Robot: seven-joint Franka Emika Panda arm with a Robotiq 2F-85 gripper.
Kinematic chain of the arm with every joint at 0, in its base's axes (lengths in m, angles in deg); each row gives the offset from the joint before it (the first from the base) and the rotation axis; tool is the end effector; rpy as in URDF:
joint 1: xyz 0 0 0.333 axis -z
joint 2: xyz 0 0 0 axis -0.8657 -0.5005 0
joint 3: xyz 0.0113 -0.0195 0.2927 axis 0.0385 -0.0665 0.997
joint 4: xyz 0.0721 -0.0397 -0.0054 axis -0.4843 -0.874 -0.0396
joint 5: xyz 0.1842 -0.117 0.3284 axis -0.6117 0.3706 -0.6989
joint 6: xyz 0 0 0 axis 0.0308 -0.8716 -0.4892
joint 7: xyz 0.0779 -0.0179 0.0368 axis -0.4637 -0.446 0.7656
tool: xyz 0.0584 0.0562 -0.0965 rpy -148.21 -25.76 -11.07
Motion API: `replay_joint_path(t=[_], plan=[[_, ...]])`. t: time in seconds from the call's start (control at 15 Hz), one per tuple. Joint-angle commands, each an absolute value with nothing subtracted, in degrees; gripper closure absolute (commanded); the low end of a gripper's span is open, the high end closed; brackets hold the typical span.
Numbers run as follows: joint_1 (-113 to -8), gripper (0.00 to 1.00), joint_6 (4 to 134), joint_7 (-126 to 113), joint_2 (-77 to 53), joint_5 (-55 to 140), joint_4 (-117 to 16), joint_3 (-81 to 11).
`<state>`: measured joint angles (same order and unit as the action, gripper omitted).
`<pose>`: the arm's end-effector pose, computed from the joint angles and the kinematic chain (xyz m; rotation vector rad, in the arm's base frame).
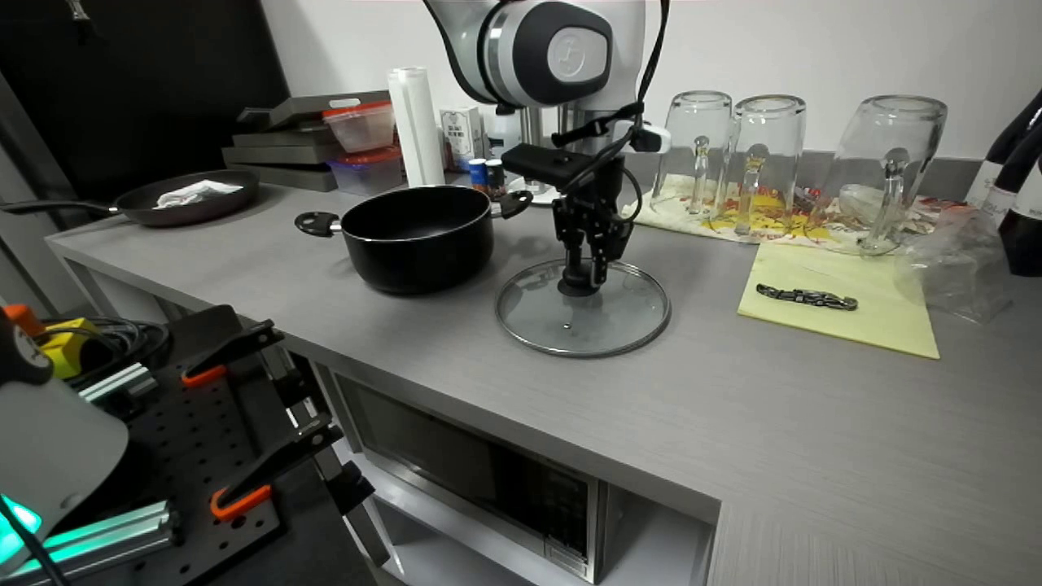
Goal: Put the glass lid on the black pot.
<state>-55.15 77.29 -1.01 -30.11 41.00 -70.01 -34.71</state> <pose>0.5898 -0.0890 0.1222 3.0940 -0.1647 -0.1043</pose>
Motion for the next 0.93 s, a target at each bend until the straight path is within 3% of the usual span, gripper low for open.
replay_joint_path(t=[0.0, 0.87], plan=[[-55.2, 0.76, 75.8, -1.5, -24.5, 40.8, -72.8, -35.0], [-56.6, 0.76, 72.1, 0.2, -4.3, 47.3, -83.3, -36.0]])
